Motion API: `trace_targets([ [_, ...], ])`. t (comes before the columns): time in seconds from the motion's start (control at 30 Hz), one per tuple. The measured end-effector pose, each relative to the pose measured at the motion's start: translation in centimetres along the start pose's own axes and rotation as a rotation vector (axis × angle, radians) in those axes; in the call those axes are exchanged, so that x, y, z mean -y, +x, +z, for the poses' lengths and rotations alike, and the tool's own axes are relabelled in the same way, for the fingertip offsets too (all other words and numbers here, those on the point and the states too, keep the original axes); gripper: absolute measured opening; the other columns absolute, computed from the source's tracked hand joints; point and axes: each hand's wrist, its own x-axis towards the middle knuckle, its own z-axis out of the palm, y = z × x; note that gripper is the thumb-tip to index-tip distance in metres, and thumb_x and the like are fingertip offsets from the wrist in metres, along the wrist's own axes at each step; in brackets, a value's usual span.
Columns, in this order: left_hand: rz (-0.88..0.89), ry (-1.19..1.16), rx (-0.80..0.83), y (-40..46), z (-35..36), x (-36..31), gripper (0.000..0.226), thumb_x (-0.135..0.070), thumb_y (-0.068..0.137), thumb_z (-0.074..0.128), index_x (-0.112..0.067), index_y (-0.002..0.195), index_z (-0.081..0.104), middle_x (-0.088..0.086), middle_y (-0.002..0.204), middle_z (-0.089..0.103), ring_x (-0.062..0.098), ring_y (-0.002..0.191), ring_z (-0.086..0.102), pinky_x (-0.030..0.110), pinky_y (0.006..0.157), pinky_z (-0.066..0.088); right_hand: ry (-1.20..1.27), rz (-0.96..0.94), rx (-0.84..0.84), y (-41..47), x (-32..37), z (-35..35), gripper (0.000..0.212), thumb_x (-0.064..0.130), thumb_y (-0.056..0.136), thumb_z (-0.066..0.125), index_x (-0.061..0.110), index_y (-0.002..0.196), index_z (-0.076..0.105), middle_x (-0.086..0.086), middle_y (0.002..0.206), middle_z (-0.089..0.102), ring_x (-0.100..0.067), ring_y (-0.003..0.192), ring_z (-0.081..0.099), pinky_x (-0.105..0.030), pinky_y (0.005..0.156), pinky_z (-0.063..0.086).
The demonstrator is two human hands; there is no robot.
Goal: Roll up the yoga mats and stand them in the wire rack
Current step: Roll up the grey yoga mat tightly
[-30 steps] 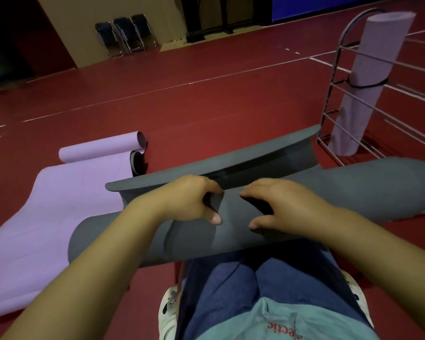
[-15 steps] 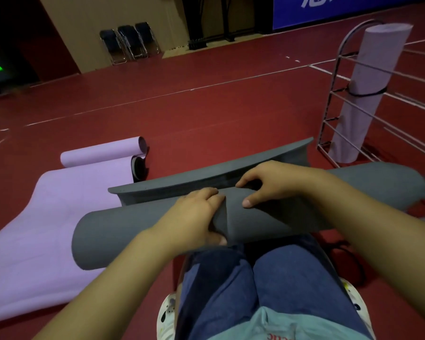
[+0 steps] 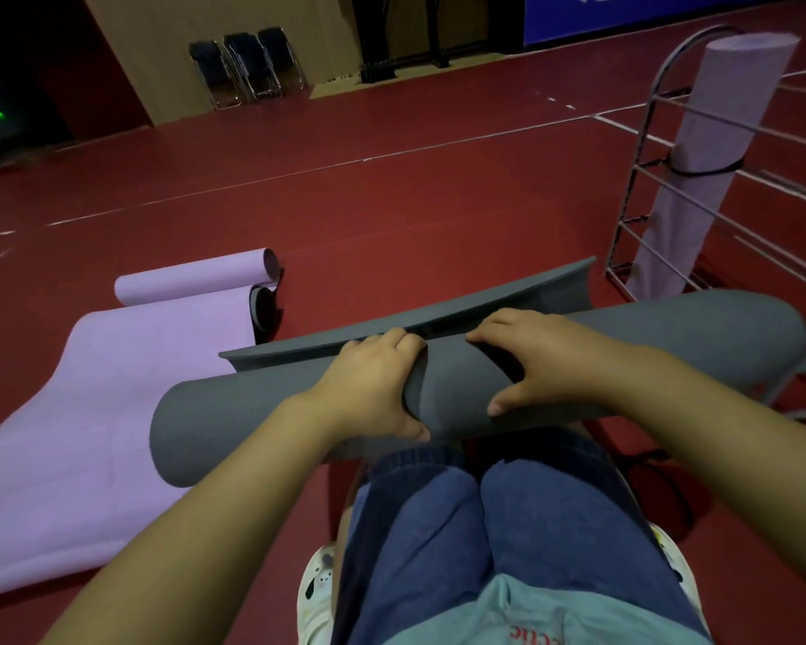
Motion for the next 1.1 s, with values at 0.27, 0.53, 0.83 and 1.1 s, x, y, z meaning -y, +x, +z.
trace_targets([
  [0.27,-0.033,-0.181,0.151,1.7,-1.1,1.1,0.105,-0.053,0.059,0.082,-0.017,0.143,0.031,0.001,0.139,0.043,0.020,0.123,0.045,0.031,0.102,0.039,-0.190,0.012,-0.007,0.9,0.0,2.0,0.115,0.060,0.063,0.075,0.020,0.150,0.011,0.000,0.151,0.022,-0.021,0.139,0.023,-0.049,0.117,0.013],
  [0.53,-0.042,-0.027,0.117,1.6,-0.2,2.4,0.115,-0.058,0.059,0.080,-0.018,0.149,0.022,0.010,0.130,0.039,0.030,0.117,0.043,0.041,0.101,0.040,-0.106,-0.022,0.031,2.8,-1.4,0.8,0.103,0.059,0.058,0.077,0.023,0.142,0.028,0.001,0.137,0.041,-0.021,0.125,0.041,-0.043,0.104,0.034],
  [0.83,-0.028,0.206,0.023,1.3,0.9,2.4,0.117,-0.066,0.052,0.074,-0.020,0.146,0.022,0.007,0.126,0.047,0.030,0.112,0.048,0.043,0.094,0.041,-0.302,-0.027,0.029,2.4,-0.7,1.1,0.115,0.065,0.059,0.073,0.016,0.147,0.018,-0.003,0.142,0.035,-0.024,0.128,0.037,-0.045,0.104,0.033],
  [1.1,0.042,0.156,0.063,-1.7,-5.3,1.1,0.112,-0.073,0.048,0.071,-0.031,0.142,0.027,-0.005,0.111,0.051,0.018,0.101,0.053,0.033,0.085,0.045,-0.231,-0.072,0.060,-1.5,0.7,-3.1,0.110,0.073,0.056,0.067,0.023,0.144,0.024,0.005,0.133,0.042,-0.018,0.118,0.043,-0.042,0.100,0.037],
])
